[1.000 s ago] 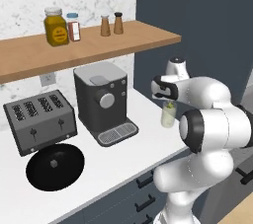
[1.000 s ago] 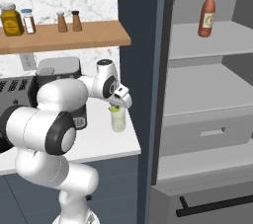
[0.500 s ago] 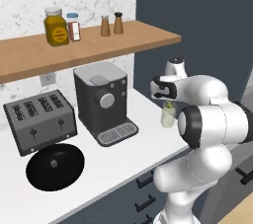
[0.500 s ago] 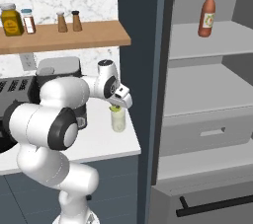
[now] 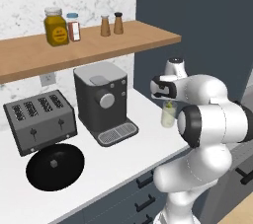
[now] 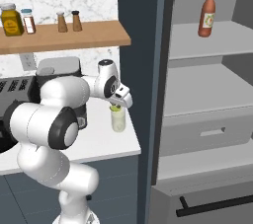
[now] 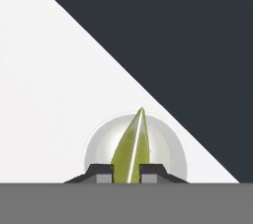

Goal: Grab a lemon wedge from the fridge and one ice cube from the ice bowl, and put them in the glass of lemonade.

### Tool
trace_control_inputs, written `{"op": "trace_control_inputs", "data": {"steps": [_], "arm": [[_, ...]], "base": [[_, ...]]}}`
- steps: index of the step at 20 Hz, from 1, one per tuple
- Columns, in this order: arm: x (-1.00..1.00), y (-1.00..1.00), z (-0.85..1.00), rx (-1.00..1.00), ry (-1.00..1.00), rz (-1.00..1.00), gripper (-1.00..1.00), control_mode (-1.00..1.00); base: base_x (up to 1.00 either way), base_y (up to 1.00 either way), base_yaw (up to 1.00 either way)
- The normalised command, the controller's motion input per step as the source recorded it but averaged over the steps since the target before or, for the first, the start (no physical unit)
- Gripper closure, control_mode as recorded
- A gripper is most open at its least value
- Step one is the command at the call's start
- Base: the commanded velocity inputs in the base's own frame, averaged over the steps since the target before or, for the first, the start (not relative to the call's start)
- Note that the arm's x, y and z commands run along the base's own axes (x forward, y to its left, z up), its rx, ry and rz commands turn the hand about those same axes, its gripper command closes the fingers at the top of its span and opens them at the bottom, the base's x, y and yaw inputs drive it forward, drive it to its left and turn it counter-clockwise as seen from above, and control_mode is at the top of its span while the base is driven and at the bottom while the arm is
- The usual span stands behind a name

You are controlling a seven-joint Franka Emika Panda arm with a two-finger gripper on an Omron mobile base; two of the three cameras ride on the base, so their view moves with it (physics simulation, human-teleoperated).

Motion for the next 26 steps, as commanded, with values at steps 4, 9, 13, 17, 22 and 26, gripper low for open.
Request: {"op": "trace_control_inputs", "data": {"steps": [4,9,13,17,22,26], "arm": [[0.0,0.0,0.0,0.0,0.0,0.0,-1.0,-1.0],[0.0,-0.01,0.0,0.0,0.0,0.0,-1.0,-1.0],[-0.17,-0.04,0.1,0.0,0.0,0.0,-1.0,-1.0],[-0.2,0.0,0.27,0.03,-0.03,0.0,-1.0,-1.0],[-0.27,0.01,0.3,0.03,-0.05,0.0,-1.0,-1.0],[-0.24,0.0,0.24,0.03,-0.05,0.0,-1.0,-1.0]], "base": [[0.0,0.0,0.0],[0.0,0.0,0.0],[0.0,0.0,0.0],[0.0,0.0,0.0],[0.0,0.0,0.0],[0.0,0.0,0.0]]}}
